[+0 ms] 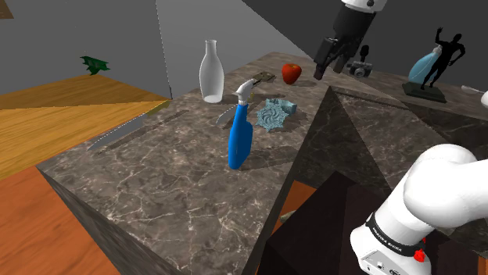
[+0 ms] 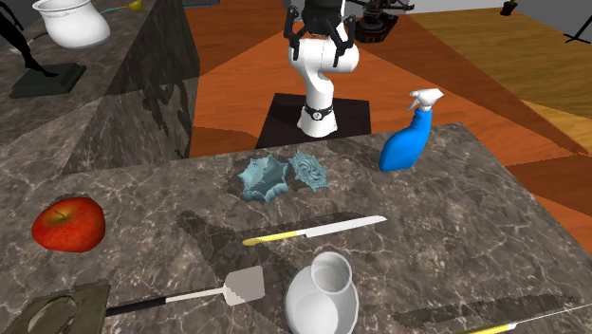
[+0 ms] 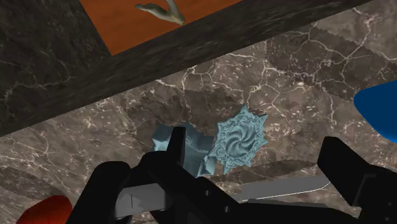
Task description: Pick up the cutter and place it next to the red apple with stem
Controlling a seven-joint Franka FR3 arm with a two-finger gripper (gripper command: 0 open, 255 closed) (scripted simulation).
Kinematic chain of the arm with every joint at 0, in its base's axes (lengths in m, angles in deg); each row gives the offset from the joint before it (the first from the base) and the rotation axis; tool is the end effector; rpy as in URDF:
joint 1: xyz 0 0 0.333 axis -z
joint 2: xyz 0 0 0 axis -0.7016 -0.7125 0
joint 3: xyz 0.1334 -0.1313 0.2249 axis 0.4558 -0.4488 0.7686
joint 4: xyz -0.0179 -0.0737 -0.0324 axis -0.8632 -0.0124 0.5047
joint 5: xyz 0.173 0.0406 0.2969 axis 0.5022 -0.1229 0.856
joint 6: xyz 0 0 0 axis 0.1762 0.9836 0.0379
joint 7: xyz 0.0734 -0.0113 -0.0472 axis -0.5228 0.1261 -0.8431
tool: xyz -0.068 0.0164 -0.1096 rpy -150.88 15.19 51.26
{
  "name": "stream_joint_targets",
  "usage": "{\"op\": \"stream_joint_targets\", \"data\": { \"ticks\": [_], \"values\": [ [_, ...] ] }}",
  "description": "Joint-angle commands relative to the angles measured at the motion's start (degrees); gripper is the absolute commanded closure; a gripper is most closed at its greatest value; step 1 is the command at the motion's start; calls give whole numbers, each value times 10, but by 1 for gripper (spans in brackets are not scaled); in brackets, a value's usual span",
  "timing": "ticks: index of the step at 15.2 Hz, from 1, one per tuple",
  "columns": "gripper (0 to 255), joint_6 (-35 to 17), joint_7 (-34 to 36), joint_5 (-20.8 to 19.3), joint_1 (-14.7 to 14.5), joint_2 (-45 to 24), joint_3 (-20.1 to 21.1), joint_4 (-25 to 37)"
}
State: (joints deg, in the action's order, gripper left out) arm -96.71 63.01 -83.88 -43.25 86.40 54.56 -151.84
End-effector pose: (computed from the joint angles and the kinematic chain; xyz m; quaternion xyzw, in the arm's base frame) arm 0.2814 0.0053 0.5886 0.9946 -0.0490 0.0862 0.0302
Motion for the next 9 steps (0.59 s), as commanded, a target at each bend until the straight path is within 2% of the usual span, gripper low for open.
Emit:
{"op": "stream_joint_targets", "data": {
  "ticks": [1,9],
  "values": [
    [0,0,0,0,0,0,0,0],
    [0,-72,209,46,43,-163,77,54]
  ]
}}
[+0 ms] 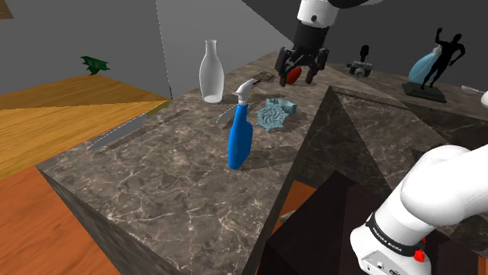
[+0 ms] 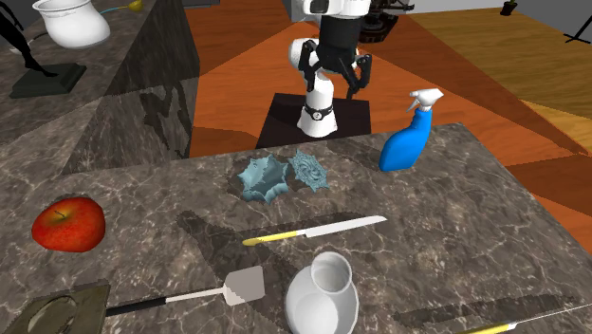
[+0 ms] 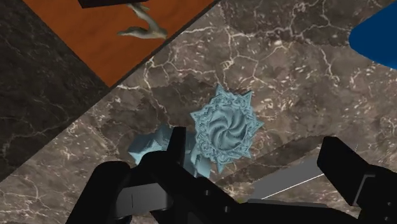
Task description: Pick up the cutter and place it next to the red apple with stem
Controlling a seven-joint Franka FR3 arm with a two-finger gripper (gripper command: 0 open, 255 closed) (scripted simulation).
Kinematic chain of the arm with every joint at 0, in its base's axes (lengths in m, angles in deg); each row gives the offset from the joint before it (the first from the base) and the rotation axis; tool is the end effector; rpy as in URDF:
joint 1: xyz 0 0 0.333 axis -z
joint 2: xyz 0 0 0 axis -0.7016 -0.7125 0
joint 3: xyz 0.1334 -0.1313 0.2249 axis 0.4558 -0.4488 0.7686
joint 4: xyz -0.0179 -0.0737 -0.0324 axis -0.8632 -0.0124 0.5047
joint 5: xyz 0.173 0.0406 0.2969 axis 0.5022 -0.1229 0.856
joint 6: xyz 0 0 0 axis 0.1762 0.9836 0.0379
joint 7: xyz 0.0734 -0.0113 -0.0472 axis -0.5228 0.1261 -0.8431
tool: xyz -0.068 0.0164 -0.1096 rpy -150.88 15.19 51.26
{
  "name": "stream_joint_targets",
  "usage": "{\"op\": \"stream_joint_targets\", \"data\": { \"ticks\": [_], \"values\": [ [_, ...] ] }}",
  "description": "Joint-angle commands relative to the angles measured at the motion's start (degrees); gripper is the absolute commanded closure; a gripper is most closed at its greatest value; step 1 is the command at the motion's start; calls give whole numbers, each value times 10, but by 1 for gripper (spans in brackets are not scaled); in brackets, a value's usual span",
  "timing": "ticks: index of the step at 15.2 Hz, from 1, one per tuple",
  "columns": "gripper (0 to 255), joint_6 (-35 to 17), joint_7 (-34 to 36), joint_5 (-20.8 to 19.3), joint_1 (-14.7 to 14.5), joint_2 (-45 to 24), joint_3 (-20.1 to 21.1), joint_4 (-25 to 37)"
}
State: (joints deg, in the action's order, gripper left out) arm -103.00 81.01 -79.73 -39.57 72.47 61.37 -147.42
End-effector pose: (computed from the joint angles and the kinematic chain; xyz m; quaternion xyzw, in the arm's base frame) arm 0.3552 0.0407 0.5536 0.9809 -0.1851 0.0584 0.0137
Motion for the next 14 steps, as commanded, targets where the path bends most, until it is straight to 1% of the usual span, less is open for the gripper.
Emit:
{"op": "stream_joint_targets", "data": {
  "ticks": [1,8,14],
  "values": [
    [0,-17,55,7,11,-46,17,21],
    [0,-60,228,11,42,-210,57,115],
    [0,-79,365,2,52,-352,64,217]
  ]
}}
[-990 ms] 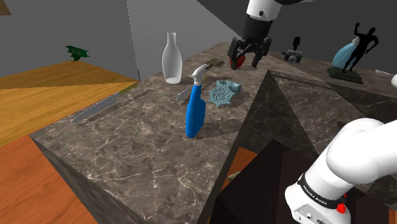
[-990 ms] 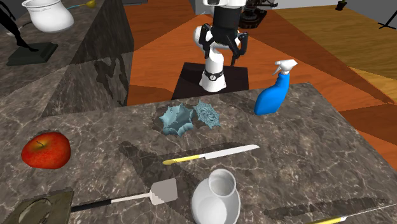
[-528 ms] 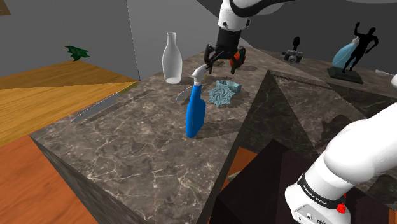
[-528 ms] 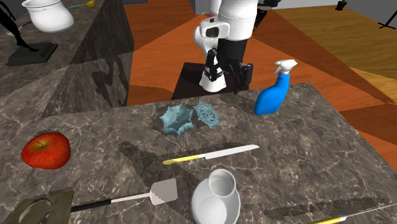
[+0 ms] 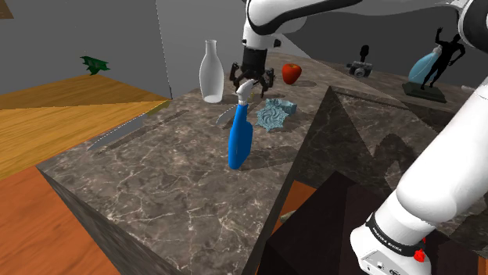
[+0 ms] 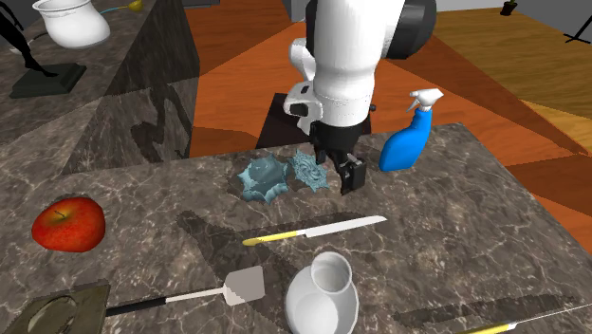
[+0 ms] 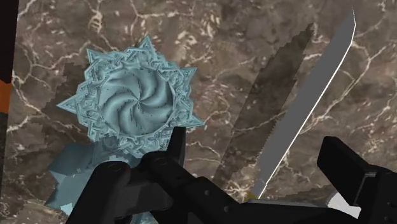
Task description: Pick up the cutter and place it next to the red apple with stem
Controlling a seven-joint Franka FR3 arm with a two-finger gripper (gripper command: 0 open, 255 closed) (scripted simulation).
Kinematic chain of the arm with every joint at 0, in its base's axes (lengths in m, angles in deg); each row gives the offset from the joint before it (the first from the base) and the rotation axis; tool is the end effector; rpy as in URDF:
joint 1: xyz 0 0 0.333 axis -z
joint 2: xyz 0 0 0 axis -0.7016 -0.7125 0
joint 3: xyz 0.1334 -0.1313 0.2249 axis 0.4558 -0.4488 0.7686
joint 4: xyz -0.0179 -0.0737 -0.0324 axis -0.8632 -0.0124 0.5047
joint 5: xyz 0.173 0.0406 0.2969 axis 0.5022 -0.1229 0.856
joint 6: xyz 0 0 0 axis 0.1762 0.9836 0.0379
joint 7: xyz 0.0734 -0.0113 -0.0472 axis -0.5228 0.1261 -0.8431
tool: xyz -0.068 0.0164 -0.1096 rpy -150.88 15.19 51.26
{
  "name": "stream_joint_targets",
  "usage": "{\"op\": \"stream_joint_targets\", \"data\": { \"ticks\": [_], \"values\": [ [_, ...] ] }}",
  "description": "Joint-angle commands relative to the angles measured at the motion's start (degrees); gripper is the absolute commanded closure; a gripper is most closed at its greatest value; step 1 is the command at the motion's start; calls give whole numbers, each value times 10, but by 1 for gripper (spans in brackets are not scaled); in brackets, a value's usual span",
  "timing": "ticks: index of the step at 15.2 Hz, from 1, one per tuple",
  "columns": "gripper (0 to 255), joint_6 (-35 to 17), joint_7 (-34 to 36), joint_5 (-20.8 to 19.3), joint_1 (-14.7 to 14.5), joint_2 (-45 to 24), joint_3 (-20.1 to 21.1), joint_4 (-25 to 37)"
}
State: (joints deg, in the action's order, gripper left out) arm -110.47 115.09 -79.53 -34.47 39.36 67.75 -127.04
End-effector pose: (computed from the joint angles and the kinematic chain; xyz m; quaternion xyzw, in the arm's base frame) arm 0.5177 0.0538 0.4727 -0.8933 0.4490 0.0006 0.0214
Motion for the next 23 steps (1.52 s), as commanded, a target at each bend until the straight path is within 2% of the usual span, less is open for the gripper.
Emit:
{"op": "stream_joint_targets", "data": {
  "ticks": [1,7,15,22,23],
  "values": [
    [0,-6,46,-2,1,-45,-2,32],
    [0,-10,150,-2,-1,-169,-18,140],
    [0,-63,152,-4,-4,-183,-19,100],
    [0,-63,152,-4,-4,-183,-19,101],
    [255,-63,152,-4,-4,-183,-19,101]
  ]
}}
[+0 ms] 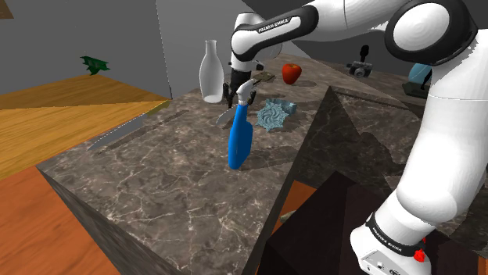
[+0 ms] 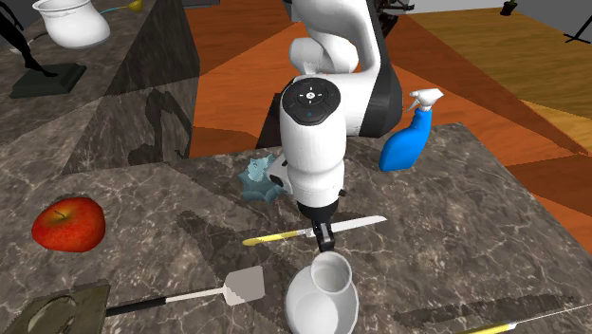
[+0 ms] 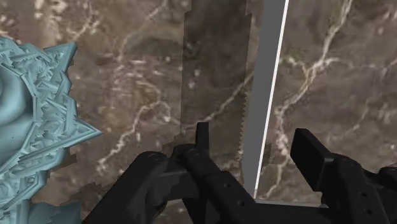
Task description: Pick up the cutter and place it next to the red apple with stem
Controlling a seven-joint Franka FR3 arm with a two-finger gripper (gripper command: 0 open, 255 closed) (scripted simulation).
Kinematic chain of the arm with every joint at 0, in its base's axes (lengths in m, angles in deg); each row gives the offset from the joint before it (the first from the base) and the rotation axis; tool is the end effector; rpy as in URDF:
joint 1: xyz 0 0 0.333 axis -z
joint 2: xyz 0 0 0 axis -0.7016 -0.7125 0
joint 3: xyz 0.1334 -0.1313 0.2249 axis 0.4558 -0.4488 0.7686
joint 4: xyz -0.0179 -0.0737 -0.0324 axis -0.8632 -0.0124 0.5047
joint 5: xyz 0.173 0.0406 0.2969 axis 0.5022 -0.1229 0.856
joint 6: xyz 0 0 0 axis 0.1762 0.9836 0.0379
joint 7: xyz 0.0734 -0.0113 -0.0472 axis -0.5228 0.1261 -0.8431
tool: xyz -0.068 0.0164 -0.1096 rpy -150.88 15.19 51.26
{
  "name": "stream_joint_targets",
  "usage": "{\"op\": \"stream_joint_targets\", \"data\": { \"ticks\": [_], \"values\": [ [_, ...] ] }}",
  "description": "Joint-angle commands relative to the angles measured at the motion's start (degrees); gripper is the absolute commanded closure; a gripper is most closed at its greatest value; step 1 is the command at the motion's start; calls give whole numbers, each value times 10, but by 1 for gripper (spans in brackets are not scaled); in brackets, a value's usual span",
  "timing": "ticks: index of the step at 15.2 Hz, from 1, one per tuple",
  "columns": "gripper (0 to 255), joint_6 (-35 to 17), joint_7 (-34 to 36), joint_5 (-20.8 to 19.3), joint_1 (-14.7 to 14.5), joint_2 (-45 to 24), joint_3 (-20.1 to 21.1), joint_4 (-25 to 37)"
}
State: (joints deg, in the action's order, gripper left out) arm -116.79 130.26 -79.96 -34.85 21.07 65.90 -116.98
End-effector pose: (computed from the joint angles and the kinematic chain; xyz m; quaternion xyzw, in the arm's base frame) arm 0.5951 0.0339 0.3845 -0.8142 0.5783 0.0335 0.0393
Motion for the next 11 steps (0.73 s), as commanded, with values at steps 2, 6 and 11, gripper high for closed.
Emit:
{"op": "stream_joint_targets", "data": {
  "ticks": [2,6,11],
  "values": [
    [255,0,0,0,0,0,0,0],
    [255,0,0,0,0,0,0,0],
    [255,14,0,1,0,5,0,9]
  ]
}}
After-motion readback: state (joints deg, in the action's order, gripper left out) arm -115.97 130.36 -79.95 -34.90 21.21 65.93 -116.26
